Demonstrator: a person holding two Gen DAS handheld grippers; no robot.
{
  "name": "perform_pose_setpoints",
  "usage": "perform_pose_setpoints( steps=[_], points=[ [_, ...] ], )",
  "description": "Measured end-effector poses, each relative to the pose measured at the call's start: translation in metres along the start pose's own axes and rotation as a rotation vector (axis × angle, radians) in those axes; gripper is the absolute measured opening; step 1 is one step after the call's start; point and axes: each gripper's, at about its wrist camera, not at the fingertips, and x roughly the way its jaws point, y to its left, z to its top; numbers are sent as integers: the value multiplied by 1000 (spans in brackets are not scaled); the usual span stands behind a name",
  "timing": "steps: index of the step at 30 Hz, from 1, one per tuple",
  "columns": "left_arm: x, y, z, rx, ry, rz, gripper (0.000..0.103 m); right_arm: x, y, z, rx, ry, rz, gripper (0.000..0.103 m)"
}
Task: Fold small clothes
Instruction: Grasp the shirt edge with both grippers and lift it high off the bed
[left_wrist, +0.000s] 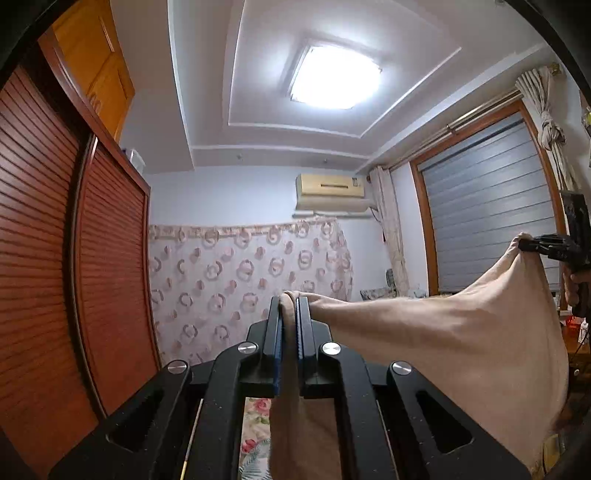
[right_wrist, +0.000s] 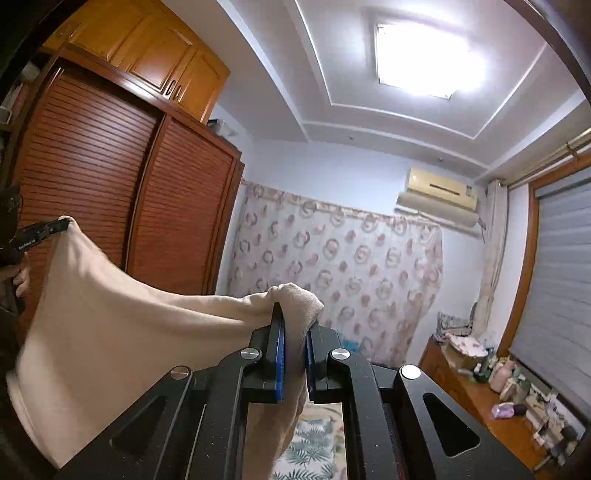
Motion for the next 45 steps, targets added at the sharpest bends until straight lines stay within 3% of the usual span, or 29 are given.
perform_pose_setpoints(
  steps=[7, 15, 19, 23, 28, 34, 39, 45],
  points=[
    [4, -3, 2, -7, 2, -7, 7, -5, -4, 39, -31, 16, -16, 8],
    [-11, -8, 13, 6, -38, 1, 7, -16, -12, 37, -46, -4, -34, 9],
    [16, -10, 4, 9, 17, 20, 7, 1, -16, 23, -43, 30, -54, 8],
    [61, -17, -21, 45, 89, 46, 7, 44, -23, 9, -25, 92, -54, 8],
    [137, -10, -85, 59, 201, 62, 7, 122, -29, -27, -16, 212, -39, 9],
    [250, 7, -207, 10, 404, 72, 7, 250, -35, -117, 19, 397, 14, 9],
    [316, 10, -279, -14, 528, 71, 7, 349, -42, -184, 60, 536, 26, 9],
    [369, 9, -340, -9, 637, 85, 7, 443, -51, -224, 114, 627, 51, 9]
  ],
)
